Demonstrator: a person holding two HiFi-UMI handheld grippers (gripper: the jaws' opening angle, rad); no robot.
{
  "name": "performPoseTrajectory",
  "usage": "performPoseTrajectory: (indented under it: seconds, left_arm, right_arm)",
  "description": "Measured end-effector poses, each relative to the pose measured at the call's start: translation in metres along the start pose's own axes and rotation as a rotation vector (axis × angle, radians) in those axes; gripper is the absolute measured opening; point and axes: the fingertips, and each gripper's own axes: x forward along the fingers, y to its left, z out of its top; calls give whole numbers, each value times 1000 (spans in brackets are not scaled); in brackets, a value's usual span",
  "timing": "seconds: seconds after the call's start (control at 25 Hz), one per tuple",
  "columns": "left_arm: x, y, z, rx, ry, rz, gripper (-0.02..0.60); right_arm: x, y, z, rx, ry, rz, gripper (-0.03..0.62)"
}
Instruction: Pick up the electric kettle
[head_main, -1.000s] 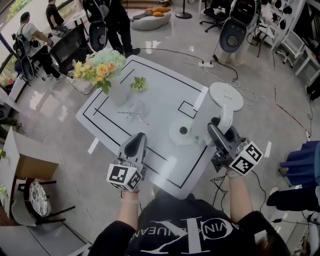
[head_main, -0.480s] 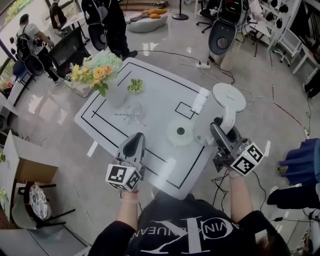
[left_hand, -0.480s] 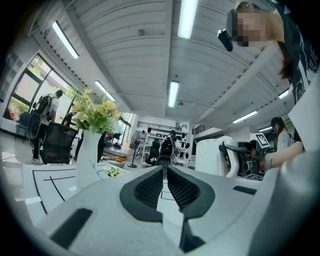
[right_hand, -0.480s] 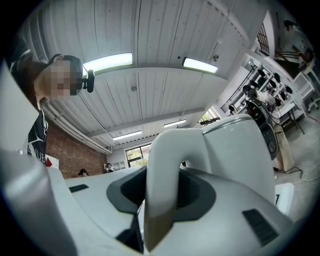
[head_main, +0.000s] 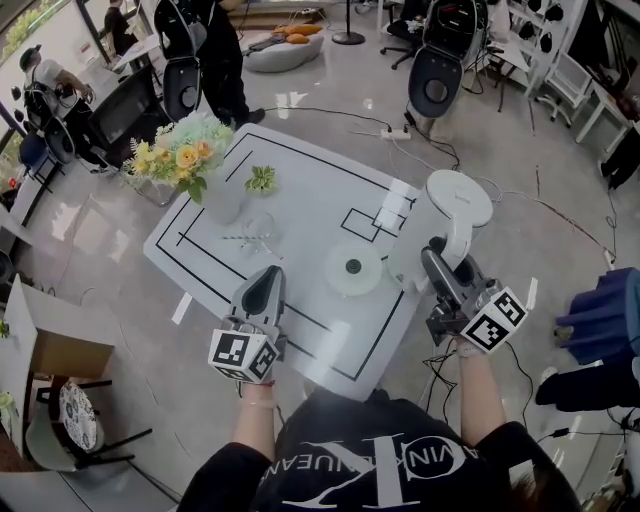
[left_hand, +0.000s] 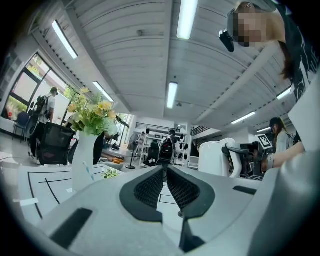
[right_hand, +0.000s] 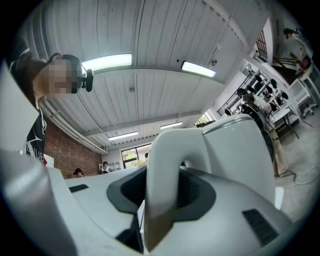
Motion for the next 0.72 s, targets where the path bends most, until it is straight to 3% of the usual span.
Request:
performPoseTrajectory:
  seconds: [0.72]
  left_arm:
    - [10,-6,8,3,-21,-19,28]
  right_arm:
    - [-8,-2,11,-34,-16,-25,120]
